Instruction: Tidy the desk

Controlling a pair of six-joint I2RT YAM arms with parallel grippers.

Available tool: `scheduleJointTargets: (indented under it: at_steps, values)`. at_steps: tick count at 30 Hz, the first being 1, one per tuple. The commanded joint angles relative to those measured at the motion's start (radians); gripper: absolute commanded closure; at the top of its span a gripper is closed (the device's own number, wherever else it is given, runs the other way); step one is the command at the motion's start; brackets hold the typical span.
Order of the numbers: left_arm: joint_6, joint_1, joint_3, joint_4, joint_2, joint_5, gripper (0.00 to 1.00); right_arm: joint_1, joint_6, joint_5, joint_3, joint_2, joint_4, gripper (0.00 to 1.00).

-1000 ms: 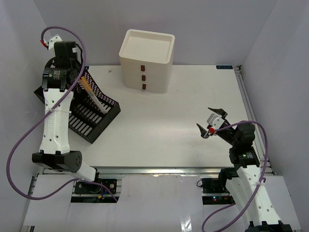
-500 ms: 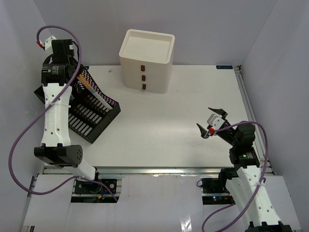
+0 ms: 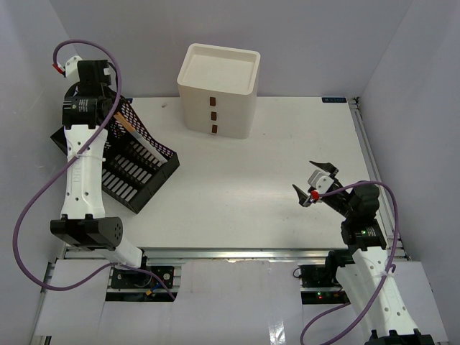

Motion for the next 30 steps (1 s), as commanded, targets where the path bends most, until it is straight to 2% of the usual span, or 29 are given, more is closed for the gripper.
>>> scheduleJointTargets:
  at_steps: [1, 9, 17, 30]
  values:
    - [0.023, -0.006, 0.011, -0.019, -0.026, -0.014, 1.00, -0.005, 0.000, -0.010, -0.002, -0.007, 0.034, 0.08]
    - [0.099, -0.006, -0.092, 0.049, -0.084, -0.047, 1.00, -0.005, 0.000, -0.014, -0.003, -0.003, 0.034, 0.08]
    - [0.102, -0.006, -0.029, 0.050, -0.062, -0.020, 1.00, -0.005, -0.002, -0.014, -0.004, -0.001, 0.034, 0.08]
    - [0.106, -0.006, -0.015, 0.093, -0.052, -0.064, 1.00, -0.007, -0.005, -0.014, -0.004, 0.003, 0.031, 0.08]
